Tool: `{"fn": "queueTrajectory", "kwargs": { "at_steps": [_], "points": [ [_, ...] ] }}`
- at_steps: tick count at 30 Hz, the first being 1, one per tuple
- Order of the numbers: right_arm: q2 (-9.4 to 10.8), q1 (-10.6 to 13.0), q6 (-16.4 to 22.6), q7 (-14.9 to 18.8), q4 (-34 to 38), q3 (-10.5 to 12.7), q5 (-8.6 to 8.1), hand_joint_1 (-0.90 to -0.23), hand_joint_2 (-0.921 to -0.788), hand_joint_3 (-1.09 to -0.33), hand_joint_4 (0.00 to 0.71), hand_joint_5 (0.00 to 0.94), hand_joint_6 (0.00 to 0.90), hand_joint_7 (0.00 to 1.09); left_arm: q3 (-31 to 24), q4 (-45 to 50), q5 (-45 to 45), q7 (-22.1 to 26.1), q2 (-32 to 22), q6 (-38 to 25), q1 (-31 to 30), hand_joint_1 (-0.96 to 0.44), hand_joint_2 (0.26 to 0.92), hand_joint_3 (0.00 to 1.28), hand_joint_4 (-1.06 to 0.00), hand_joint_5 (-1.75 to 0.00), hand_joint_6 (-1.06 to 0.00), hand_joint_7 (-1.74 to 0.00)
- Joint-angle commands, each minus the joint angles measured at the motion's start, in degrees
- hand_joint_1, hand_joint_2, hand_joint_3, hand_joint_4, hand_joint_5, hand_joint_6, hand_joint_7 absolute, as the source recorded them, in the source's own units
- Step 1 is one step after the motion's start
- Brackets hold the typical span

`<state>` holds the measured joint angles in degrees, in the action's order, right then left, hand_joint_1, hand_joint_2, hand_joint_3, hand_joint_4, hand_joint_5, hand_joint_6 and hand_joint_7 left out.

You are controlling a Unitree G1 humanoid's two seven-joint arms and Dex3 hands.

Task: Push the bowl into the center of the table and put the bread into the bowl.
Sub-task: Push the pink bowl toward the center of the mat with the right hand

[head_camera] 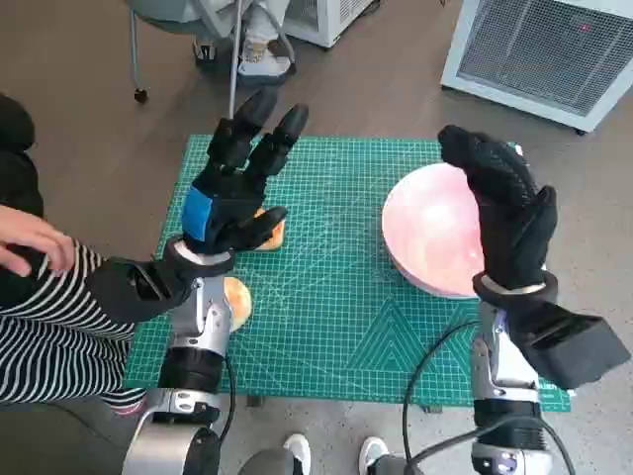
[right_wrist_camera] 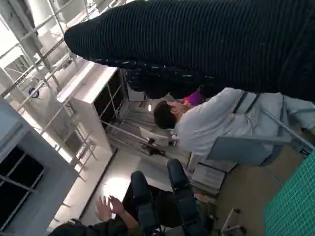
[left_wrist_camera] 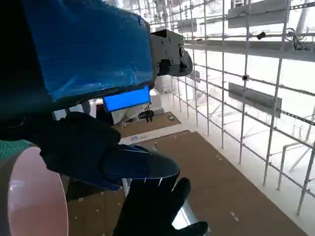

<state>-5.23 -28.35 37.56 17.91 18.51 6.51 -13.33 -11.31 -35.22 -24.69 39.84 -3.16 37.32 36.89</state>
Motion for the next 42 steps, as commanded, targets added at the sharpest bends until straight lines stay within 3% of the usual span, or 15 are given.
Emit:
{"fn": "queueTrajectory", "kwargs": {
  "at_steps": [1, 42],
  "points": [
    [0.5, 0.8, -0.7, -0.3, 0.6, 0.0, -0.09, -0.710, -0.921, -0.711, 0.180, 0.003, 0.103, 0.39, -0.3, 0.1, 0.2, -0.1, -0.6, 0.0, 0.1, -0.57, 0.921, 0.32, -0.18, 0.00, 0.00, -0.38],
    [-0.4, 1.9, -1.6, 0.7, -1.7, 0.3, -1.33, -0.709, -0.921, -0.710, 0.182, 0.002, 0.105, 0.39, 0.4, 1.9, 0.4, -2.2, 0.1, 0.1, -1.8, -0.57, 0.921, 0.33, -0.17, 0.00, 0.00, -0.36]
  ]
}}
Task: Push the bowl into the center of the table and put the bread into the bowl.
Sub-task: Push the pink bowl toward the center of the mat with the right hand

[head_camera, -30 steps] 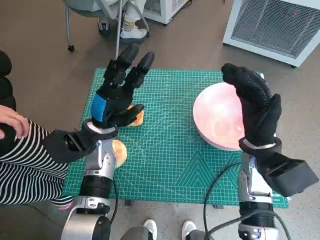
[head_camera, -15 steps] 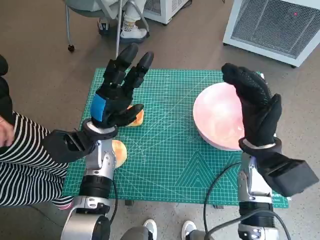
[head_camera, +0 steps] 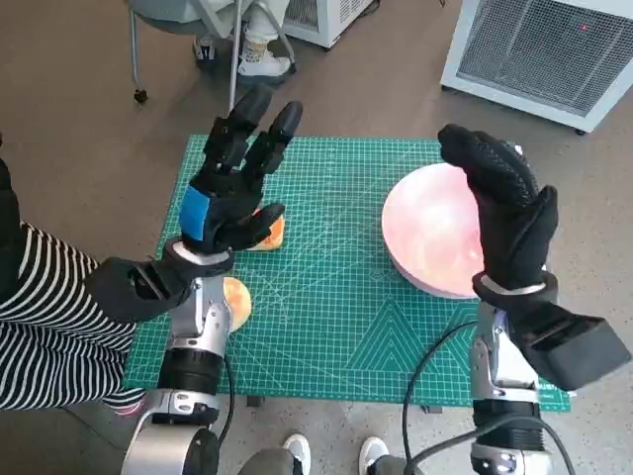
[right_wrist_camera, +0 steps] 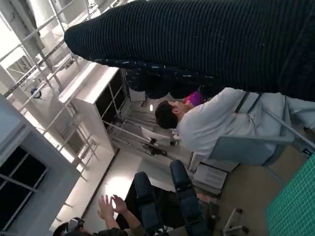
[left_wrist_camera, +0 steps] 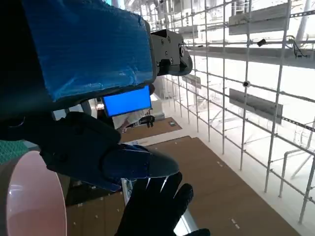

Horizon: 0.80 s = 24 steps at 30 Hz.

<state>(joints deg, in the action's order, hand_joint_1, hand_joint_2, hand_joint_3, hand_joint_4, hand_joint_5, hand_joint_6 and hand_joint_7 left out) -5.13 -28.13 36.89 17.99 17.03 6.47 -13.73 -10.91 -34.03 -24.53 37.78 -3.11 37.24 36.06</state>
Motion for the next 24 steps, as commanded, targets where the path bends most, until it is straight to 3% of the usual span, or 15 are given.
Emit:
{"fn": "queueTrajectory", "kwargs": {
  "at_steps": [1, 6, 9, 12, 16, 24],
  "points": [
    [-0.6, 1.8, -1.0, 0.7, -0.3, 0.4, -1.04, -0.709, -0.921, -0.710, 0.182, 0.001, 0.105, 0.39, 0.0, 0.8, 0.3, -0.2, 0.1, 0.2, -1.0, -0.57, 0.921, 0.33, -0.17, 0.00, 0.00, -0.36],
    [-2.0, 1.8, -1.0, 1.7, 0.1, 1.7, -2.30, -0.706, -0.921, -0.711, 0.181, 0.001, 0.105, 0.39, -0.1, 0.8, 0.3, -0.4, 0.2, 0.3, -1.2, -0.57, 0.921, 0.34, -0.17, 0.00, 0.00, -0.36],
    [-4.4, 0.9, 0.1, 2.2, 3.3, 4.5, -3.60, -0.704, -0.921, -0.713, 0.175, 0.000, 0.101, 0.39, -0.2, 0.8, 0.4, -0.7, 0.2, 0.5, -1.4, -0.57, 0.921, 0.34, -0.17, 0.00, 0.00, -0.35],
    [-5.6, 0.2, 1.1, 1.9, 5.9, 6.4, -3.69, -0.703, -0.921, -0.717, 0.168, 0.000, 0.092, 0.38, -0.2, 0.8, 0.5, -0.9, 0.3, 0.6, -1.6, -0.57, 0.921, 0.34, -0.17, 0.00, 0.00, -0.34],
    [-7.4, -1.4, 2.8, -2.1, 11.2, 9.6, -1.42, -0.697, -0.921, -0.731, 0.153, 0.000, 0.077, 0.39, -0.3, 0.3, 0.8, -1.4, 0.3, 1.0, -1.7, -0.57, 0.921, 0.34, -0.16, 0.00, 0.00, -0.34],
    [-11.3, -5.4, 5.3, -9.8, 24.2, 12.6, 3.74, -0.677, -0.921, -0.797, 0.131, 0.000, 0.018, 0.44, -0.2, 0.1, 1.5, -2.8, 0.3, 1.2, -1.9, -0.60, 0.921, 0.35, -0.15, 0.00, 0.00, -0.33]
  ]
}}
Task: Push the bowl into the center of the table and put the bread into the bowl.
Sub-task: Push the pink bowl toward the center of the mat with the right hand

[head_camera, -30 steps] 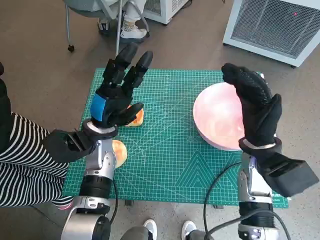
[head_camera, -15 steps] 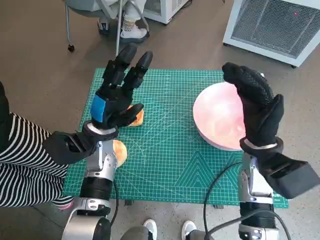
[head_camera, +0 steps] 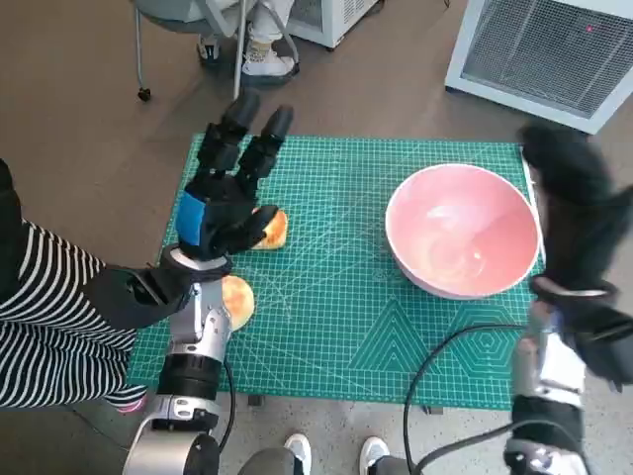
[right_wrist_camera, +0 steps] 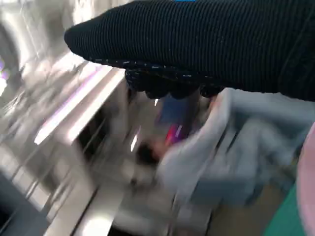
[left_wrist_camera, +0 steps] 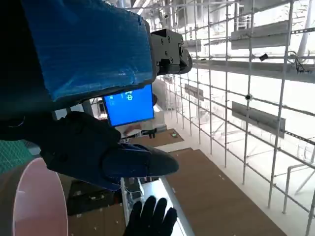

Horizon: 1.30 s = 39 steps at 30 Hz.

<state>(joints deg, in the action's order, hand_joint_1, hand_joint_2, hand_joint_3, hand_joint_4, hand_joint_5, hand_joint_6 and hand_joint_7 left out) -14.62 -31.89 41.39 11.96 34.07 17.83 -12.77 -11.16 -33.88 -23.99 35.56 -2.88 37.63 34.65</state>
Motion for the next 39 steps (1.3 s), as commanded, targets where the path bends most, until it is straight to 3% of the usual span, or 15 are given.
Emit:
{"fn": "queueTrajectory", "kwargs": {
  "at_steps": [1, 8, 16, 30, 39],
  "points": [
    [-2.3, -2.2, 0.8, -4.6, 9.0, 1.4, 3.21, -0.676, -0.921, -0.803, 0.130, 0.000, 0.015, 0.44, 0.0, -0.1, 1.0, -0.6, 0.1, 0.8, -0.5, -0.60, 0.921, 0.35, -0.15, 0.00, 0.00, -0.33],
    [-4.9, -5.0, 0.0, -7.7, 19.2, 2.2, 4.24, -0.659, -0.921, -0.846, 0.118, 0.000, 0.000, 0.43, -0.2, -0.4, 1.5, -1.1, 0.1, 0.7, -0.5, -0.59, 0.921, 0.36, -0.15, 0.00, 0.00, -0.32],
    [-5.9, -7.4, -3.2, -6.0, 28.7, 3.9, 2.01, -0.619, -0.921, -0.877, 0.091, 0.000, -0.001, 0.38, -0.4, 0.1, 1.1, -1.1, 0.0, 0.0, -1.0, -0.59, 0.921, 0.37, -0.15, 0.00, 0.00, -0.31],
    [-3.5, -9.8, -10.3, -4.9, 37.0, 5.3, 0.40, -0.576, -0.921, -0.881, 0.092, 0.001, 0.006, 0.33, -0.6, 1.0, 1.4, -1.4, -0.9, -0.8, -1.8, -0.59, 0.921, 0.36, -0.16, 0.00, 0.00, -0.33],
    [-0.8, -10.7, -13.3, -3.8, 38.8, 5.0, 0.80, -0.577, -0.921, -0.900, 0.069, 0.000, 0.074, 0.23, -0.6, 1.5, 1.5, -1.7, -1.6, -1.5, -2.2, -0.59, 0.921, 0.35, -0.16, 0.00, 0.00, -0.35]
  ]
}}
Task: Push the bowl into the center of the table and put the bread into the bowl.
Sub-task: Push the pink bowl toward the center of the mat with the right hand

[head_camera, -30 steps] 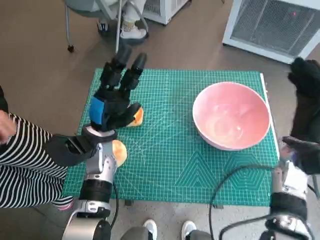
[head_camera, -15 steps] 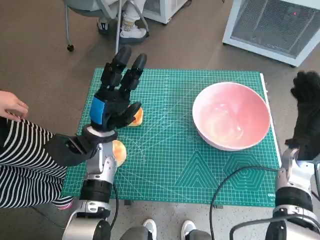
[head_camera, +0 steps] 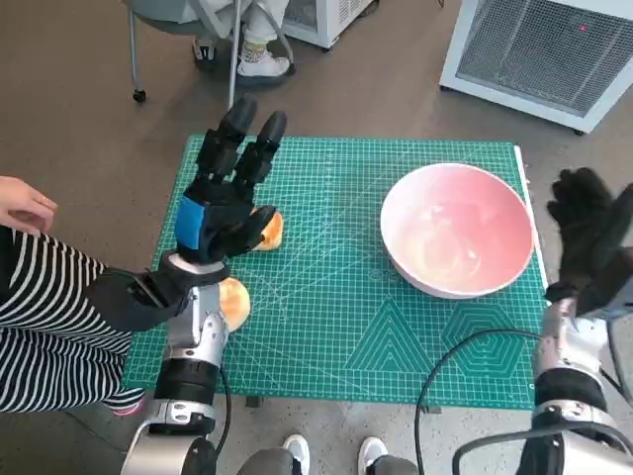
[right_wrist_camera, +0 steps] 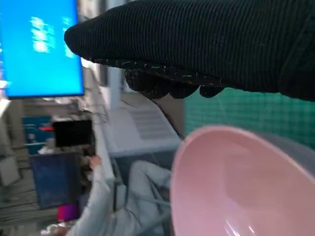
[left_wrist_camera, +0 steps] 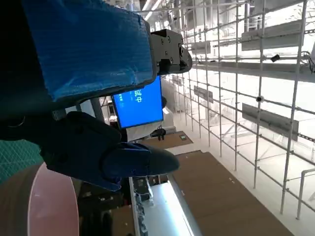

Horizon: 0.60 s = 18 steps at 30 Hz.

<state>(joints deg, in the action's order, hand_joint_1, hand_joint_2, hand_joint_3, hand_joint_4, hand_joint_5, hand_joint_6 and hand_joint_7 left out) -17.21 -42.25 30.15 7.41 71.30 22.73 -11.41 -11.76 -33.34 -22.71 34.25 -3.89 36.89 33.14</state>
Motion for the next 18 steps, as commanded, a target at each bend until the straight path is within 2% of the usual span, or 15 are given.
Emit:
{"fn": "queueTrajectory", "kwargs": {
  "at_steps": [1, 12, 18],
  "points": [
    [2.1, -0.4, -2.3, 0.8, 1.7, 0.1, -0.55, -0.577, -0.921, -0.901, 0.068, 0.000, 0.075, 0.22, -0.1, 1.0, 0.2, -0.5, -0.6, -0.8, -0.8, -0.60, 0.921, 0.35, -0.16, 0.00, 0.00, -0.35],
    [6.2, -2.4, -4.4, 3.6, 2.2, 0.7, -1.54, -0.599, -0.921, -0.886, 0.076, 0.005, 0.097, 0.21, -0.1, 2.5, 0.6, -1.1, -1.5, -1.3, -1.8, -0.60, 0.921, 0.33, -0.17, -0.01, 0.00, -0.37],
    [8.1, -3.8, -5.0, 4.8, 2.2, 0.8, -1.30, -0.609, -0.921, -0.888, 0.080, 0.005, 0.101, 0.20, -0.3, 2.6, 0.4, -1.0, -1.8, -1.2, -2.1, -0.60, 0.921, 0.32, -0.17, -0.01, 0.00, -0.38]
  ]
}}
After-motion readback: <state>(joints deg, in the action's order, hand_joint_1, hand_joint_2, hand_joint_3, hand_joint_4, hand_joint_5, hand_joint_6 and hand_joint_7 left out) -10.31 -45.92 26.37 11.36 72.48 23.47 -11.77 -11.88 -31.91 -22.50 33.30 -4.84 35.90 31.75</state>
